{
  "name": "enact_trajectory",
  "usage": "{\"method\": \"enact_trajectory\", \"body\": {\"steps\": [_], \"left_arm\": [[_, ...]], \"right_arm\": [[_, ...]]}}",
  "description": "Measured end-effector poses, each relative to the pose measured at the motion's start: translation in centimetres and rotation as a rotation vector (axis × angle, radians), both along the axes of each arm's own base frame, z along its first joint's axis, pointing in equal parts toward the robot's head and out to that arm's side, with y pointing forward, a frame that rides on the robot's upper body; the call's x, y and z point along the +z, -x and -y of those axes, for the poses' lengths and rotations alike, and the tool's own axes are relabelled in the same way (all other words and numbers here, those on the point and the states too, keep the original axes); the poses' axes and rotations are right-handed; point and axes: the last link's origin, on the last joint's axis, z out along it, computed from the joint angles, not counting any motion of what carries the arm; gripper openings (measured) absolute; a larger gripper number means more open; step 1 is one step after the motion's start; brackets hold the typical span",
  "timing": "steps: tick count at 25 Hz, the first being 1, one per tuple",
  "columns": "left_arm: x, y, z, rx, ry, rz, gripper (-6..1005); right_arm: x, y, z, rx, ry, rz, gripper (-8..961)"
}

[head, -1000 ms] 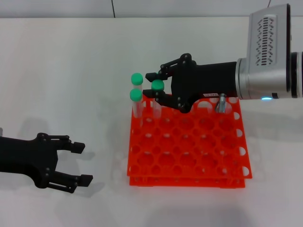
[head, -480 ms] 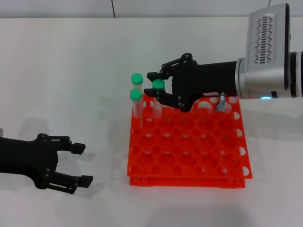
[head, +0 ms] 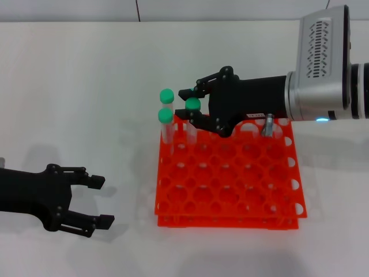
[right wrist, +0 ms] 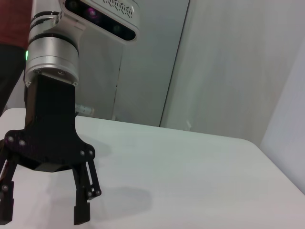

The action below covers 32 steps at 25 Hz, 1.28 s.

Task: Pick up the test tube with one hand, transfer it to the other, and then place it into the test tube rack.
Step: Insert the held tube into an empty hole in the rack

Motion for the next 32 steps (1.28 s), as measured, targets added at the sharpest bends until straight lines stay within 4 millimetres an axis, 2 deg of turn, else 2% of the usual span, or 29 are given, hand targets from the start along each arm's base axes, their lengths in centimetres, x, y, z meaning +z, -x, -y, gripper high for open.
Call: {"method": "enact_trajectory", "body": {"steps": [32], "left_arm": [[-0.01, 0.05, 0.11, 0.001, 0.01, -0.005, 889]], "right_arm": [[0.67, 0.78, 0.23, 0.013, -0.004, -0.026, 415]]}}
